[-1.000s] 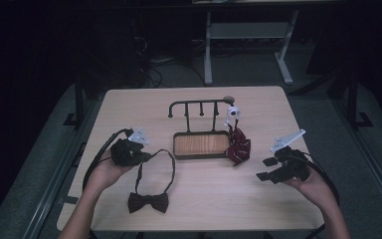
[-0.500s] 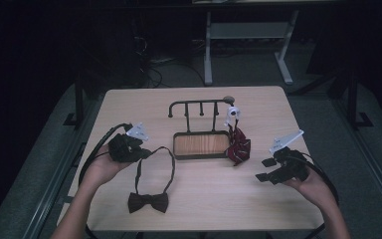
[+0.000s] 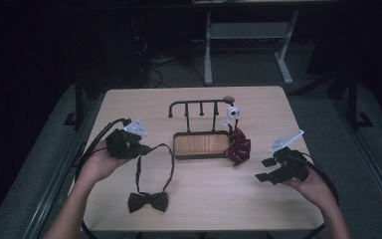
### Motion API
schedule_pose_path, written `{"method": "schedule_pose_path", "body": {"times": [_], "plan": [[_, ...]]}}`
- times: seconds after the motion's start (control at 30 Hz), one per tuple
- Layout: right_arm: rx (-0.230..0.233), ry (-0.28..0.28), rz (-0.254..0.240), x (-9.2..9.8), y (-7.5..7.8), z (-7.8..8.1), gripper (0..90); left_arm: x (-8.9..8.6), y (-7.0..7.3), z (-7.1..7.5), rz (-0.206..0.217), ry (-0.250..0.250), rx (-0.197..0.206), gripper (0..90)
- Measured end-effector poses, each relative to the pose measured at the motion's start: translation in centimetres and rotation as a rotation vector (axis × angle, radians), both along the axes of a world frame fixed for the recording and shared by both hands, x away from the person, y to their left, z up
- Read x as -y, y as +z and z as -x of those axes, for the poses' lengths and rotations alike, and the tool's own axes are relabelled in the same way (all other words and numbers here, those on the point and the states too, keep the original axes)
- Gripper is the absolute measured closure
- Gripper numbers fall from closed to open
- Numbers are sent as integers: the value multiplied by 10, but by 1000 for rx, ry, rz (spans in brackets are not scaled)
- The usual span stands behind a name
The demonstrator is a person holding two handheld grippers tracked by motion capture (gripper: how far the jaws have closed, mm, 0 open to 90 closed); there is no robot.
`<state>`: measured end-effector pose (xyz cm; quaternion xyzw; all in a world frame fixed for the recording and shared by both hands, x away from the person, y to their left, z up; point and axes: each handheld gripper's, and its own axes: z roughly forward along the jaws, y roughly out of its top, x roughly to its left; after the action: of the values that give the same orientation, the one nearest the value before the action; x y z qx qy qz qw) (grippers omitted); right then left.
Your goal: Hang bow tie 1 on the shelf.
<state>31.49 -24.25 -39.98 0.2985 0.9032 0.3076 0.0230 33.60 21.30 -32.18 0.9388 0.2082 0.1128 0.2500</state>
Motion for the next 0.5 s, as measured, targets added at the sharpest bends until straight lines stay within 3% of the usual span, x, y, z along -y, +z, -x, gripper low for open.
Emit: {"method": "schedule_pose_path", "body": {"times": [0.5], "plan": [[3, 1, 0, 1, 1, 0, 369, 3, 20, 1, 2, -23, 18, 900]]}}
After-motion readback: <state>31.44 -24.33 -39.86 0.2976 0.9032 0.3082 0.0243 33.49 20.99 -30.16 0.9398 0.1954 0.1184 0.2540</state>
